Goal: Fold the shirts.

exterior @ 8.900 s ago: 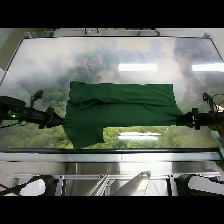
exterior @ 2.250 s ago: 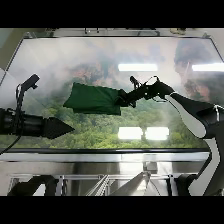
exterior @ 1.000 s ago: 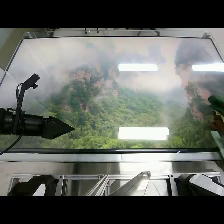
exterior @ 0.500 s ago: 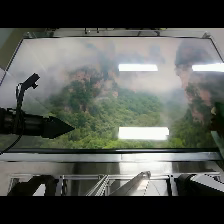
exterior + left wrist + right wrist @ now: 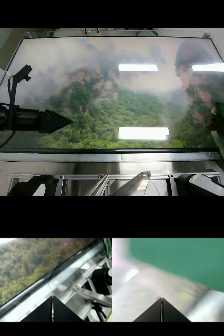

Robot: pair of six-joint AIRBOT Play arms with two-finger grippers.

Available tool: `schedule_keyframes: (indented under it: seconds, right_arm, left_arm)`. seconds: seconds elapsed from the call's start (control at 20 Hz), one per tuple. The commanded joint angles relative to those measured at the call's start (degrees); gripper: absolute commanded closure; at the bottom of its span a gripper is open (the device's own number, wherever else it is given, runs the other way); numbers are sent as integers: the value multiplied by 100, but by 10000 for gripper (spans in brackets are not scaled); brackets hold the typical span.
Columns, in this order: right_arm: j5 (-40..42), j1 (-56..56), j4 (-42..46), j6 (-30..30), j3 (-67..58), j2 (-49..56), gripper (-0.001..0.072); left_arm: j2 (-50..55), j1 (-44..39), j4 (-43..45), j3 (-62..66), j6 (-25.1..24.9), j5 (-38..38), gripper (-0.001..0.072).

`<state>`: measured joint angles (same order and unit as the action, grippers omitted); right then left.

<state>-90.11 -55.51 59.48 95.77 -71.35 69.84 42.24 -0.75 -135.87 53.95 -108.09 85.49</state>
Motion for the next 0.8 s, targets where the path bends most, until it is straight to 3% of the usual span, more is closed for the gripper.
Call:
schedule_keyframes:
  seconds: [0.0,0.1,0.3,0.45,0.6,0.75]
  right_arm:
    - [1154,1705,-1010,-723,-28,-501,691]
    - [1709,2865,-892,-1156,136,-1019,692]
    - [2769,4601,-487,-1178,1716,-2398,692]
    - [3650,5613,-979,-1047,3762,-3869,692]
    - [5034,6378,-1652,-1025,5633,-5412,691]
    - [5224,6448,-2181,-953,6177,-6057,692]
  left_arm:
    - [114,66,442,232,24,-275,684]
    - [177,164,435,15,11,-254,684]
    - [-310,160,417,-1054,-315,-601,684]
    - [-1150,160,409,-2074,-509,-962,683]
    - [-1825,160,380,-3097,-614,-1213,683]
    - [-2299,160,208,-3565,-603,-1390,683]
